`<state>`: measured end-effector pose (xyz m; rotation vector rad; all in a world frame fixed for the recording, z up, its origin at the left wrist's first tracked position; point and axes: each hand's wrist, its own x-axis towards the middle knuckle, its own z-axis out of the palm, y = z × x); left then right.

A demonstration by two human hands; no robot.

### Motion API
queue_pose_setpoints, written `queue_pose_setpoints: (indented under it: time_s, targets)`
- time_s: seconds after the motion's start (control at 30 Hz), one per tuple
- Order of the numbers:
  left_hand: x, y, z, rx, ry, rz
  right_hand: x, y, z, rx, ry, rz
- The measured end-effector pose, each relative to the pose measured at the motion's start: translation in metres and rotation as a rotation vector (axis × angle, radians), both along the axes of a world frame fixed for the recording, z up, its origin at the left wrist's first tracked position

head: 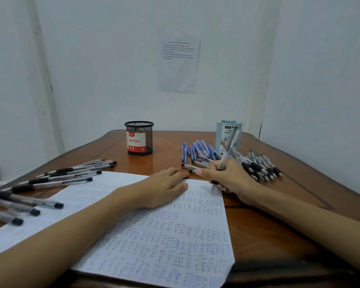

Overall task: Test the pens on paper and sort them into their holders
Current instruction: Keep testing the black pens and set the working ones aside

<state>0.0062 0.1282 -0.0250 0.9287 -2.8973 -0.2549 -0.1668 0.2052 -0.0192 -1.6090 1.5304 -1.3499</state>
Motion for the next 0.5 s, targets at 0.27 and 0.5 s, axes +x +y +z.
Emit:
queue_pose_setpoints:
  time_s: [0.27, 0.5]
  targets:
    - [0.0003, 0.0012, 0.0002, -0.014, -0.002, -0.002, -0.0010, -0.0012, -0.0034, -0.027, 0.115, 0.016]
    - [-0.0001, 0.0024, 0.0010, -0.007, 0.005, 0.000, -0.0021, -0.0037, -0.0036, -0.029, 0.101, 0.000]
